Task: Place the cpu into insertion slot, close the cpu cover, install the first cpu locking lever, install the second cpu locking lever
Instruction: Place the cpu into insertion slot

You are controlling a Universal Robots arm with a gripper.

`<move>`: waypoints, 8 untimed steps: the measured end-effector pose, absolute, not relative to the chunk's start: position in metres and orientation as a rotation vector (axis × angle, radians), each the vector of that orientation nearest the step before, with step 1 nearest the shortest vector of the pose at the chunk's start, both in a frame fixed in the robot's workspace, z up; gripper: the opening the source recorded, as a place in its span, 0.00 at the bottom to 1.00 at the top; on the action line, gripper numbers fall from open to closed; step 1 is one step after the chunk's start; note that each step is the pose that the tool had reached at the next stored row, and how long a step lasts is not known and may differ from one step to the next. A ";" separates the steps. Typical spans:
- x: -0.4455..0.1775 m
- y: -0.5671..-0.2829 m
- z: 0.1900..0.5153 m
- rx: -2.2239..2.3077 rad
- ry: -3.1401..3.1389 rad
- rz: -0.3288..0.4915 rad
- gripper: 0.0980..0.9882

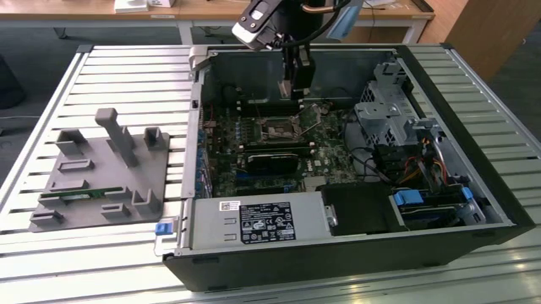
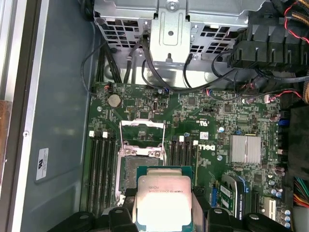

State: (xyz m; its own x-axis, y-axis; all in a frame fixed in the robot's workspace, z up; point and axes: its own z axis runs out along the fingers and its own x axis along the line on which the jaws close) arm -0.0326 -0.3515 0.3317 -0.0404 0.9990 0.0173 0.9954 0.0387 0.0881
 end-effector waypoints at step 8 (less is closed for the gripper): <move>-0.033 -0.352 0.329 2.142 2.228 0.117 0.49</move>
